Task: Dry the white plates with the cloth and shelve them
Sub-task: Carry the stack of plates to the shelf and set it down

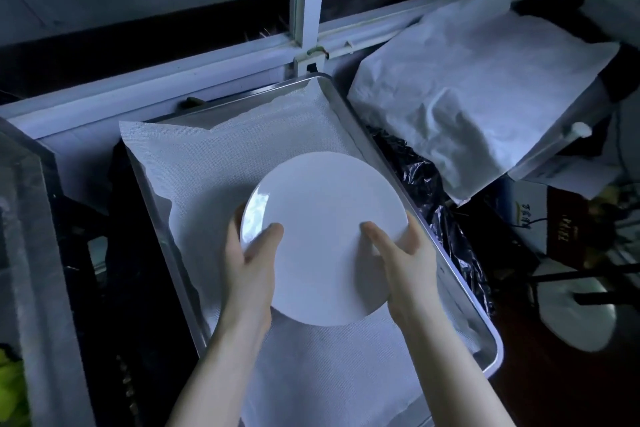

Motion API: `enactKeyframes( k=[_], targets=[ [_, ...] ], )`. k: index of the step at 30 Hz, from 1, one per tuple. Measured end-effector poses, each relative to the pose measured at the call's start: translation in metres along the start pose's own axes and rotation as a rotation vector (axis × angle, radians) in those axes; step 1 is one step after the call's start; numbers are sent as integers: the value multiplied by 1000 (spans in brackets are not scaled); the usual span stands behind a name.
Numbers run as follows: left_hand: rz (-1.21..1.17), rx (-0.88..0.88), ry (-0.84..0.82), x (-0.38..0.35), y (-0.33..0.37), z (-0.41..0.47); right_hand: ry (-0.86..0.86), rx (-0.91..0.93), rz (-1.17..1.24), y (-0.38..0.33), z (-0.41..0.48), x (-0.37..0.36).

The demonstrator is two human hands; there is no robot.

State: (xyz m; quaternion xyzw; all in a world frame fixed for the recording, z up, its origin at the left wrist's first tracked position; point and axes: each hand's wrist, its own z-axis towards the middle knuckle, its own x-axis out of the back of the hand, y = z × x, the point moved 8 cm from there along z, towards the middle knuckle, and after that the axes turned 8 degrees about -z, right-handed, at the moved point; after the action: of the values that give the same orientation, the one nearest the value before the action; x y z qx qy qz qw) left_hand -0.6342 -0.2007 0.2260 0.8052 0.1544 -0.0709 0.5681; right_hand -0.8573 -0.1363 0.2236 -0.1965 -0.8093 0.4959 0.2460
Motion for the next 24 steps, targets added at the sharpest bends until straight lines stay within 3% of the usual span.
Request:
enactKeyframes(
  k=[8,16,24],
  targets=[
    [24,-24,-88,-21,13,-23,22,10,111,-8,-27,40],
    [96,30,-267,-94,-15,-106,234,56,253,12,-90,163],
    [206,103,-734,-214,-90,-314,572,84,510,103,-244,372]
  ],
)
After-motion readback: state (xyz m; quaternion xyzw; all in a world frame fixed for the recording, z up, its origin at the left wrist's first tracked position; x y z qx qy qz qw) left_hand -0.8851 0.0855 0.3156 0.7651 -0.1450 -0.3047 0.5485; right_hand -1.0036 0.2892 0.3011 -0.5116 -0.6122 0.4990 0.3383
